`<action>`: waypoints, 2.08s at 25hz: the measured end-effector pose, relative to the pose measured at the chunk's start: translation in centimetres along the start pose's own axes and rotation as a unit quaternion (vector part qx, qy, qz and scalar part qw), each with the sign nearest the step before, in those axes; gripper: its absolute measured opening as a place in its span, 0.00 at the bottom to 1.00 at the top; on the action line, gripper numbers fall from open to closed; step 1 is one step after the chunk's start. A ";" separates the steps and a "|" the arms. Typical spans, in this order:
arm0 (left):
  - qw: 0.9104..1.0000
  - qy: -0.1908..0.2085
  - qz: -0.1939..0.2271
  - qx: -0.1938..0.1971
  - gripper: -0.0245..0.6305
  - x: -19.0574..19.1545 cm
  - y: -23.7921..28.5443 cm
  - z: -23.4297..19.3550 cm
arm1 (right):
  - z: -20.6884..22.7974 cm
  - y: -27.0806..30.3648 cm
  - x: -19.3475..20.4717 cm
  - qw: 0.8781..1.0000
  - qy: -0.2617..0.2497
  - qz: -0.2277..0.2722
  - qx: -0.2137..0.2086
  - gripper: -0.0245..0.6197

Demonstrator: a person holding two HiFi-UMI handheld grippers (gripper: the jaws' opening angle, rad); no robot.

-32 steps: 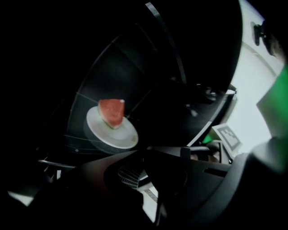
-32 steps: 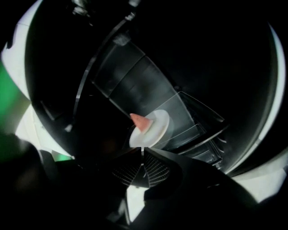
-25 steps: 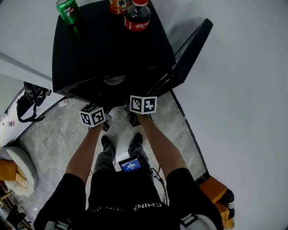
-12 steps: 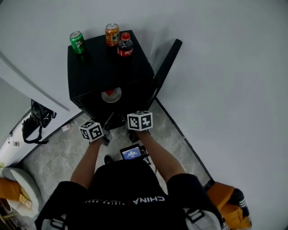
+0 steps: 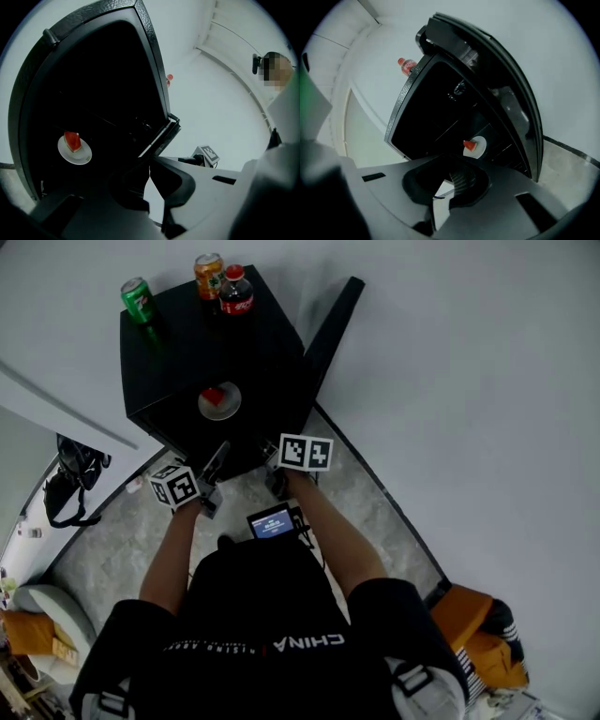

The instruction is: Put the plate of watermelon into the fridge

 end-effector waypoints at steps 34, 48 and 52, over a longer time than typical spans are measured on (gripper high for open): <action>0.997 0.007 -0.059 -0.039 0.06 19.3 -19.6 6.7 | -5.9 -9.5 24.5 0.997 -0.012 -0.003 0.070 0.07; 0.998 0.009 -0.041 -0.051 0.06 23.4 -19.2 11.7 | -7.4 -13.9 28.6 0.997 -0.035 -0.027 0.062 0.06; 0.997 0.013 -0.029 -0.069 0.06 23.3 -17.6 13.0 | -6.4 -15.9 28.2 0.997 -0.046 -0.036 0.057 0.06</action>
Point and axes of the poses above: the fingertips, and each gripper's own axes: y forward along the fingers, z to its right, x out of its underside, the point moved 10 cm from there along -y, backward along the fingers, and after that the axes turned 9 degrees about -z, right-handed, at the moved point
